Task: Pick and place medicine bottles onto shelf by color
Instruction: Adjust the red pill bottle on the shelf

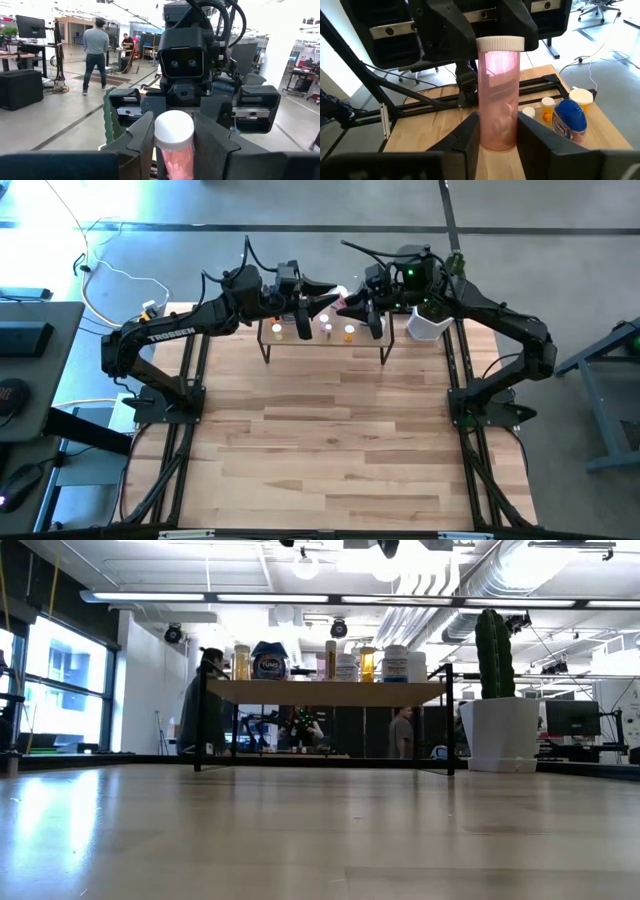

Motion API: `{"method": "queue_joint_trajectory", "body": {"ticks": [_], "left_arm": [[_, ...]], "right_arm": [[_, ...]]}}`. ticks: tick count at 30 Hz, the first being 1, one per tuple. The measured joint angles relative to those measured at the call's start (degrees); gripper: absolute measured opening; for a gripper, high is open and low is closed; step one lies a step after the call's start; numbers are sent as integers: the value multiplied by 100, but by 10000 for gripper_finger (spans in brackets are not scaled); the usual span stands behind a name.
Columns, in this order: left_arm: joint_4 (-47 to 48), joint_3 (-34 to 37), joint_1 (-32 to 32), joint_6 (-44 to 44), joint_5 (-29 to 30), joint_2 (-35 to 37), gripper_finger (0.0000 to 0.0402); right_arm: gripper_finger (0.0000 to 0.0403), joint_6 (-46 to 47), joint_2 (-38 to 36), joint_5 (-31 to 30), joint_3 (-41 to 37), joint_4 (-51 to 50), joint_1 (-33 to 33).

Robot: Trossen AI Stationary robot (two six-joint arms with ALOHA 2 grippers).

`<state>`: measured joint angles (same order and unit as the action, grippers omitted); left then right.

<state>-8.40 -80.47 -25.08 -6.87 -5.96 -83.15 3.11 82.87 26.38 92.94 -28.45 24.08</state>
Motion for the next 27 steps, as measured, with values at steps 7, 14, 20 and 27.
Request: {"method": "queue_joint_trajectory", "body": {"ticks": [7, 14, 20, 27], "left_arm": [[41, 0, -7, 193, 47, 0, 107], [404, 0, -4, 625, 327, 0, 104], [722, 0, -4, 757, 656, 3, 108], [1304, 0, -3, 758, 968, 170, 108]], "right_arm": [[160, 130, 0, -280, 0, -11, -4], [226, 329, -24, -338, -1, -36, 154], [245, 355, -159, -333, -1, -275, 346], [245, 352, -395, -349, -1, -317, 483]]}}
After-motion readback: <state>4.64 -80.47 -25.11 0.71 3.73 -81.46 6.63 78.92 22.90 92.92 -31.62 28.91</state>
